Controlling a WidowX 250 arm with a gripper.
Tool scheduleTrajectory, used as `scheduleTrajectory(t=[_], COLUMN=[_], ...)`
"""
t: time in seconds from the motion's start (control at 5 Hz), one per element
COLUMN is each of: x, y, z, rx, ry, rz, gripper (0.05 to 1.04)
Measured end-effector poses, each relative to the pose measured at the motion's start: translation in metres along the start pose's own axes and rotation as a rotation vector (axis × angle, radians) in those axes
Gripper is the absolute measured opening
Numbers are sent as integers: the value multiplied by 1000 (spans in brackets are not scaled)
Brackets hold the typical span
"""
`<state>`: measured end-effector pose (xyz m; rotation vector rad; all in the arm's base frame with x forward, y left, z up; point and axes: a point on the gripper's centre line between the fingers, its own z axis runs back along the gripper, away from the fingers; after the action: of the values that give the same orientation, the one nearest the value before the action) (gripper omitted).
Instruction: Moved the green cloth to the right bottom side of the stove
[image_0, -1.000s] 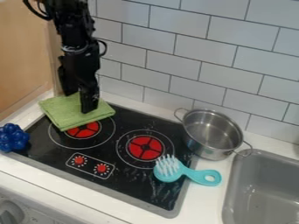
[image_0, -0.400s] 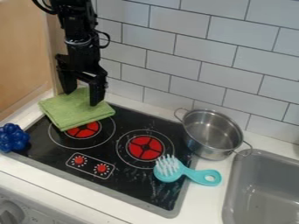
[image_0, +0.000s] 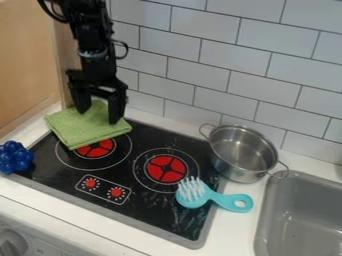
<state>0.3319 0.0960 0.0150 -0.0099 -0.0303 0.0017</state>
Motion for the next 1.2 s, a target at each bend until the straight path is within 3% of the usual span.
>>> scheduleTrajectory(t=[0.4,0.8,1.2], x=[4,6,-10], y=[11,10,-6], z=[-11,-15,-19], rx=[17,-1,9], ry=[9,-1,7], rz=[67,113,119], gripper=[999,999,999])
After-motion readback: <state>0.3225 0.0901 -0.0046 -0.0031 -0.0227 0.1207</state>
